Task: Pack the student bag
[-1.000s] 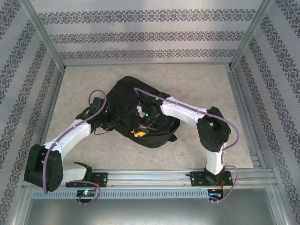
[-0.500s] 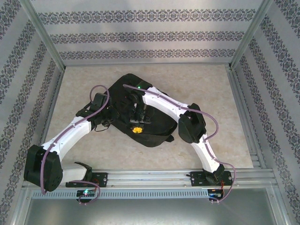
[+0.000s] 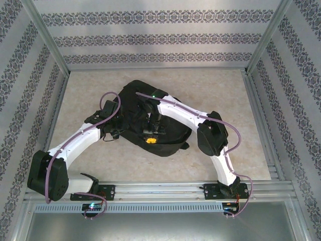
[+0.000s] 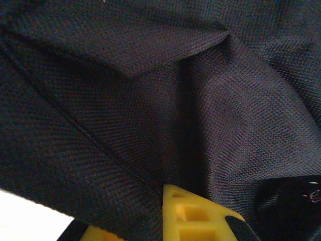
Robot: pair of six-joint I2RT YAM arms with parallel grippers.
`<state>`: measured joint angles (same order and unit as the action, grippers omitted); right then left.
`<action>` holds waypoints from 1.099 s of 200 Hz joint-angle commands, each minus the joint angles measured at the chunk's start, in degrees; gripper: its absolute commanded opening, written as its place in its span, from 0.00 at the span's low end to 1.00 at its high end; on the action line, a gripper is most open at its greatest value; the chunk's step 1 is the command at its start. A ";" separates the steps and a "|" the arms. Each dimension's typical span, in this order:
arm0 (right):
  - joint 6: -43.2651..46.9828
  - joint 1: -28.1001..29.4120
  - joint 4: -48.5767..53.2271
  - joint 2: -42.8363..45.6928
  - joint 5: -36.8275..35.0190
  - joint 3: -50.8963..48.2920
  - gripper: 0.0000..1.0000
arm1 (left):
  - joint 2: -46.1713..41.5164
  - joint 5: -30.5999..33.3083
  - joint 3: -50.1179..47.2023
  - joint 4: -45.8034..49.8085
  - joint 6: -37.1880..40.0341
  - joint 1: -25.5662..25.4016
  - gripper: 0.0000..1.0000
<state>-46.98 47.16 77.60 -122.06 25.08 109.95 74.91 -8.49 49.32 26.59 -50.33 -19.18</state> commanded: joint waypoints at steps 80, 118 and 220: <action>0.85 0.34 26.37 -16.77 11.88 47.96 0.00 | -1.79 8.10 -2.30 -2.18 5.39 2.53 0.00; 2.19 1.82 26.33 -13.38 7.82 40.15 0.00 | -2.14 10.39 -1.54 -0.14 5.87 2.62 0.00; 9.79 -5.96 16.13 11.14 -8.05 -8.15 0.00 | -2.59 13.52 -0.60 4.73 8.30 8.31 0.00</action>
<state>-38.94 45.84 73.65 -115.02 22.57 106.21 73.28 -8.88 48.40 26.81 -45.60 -16.01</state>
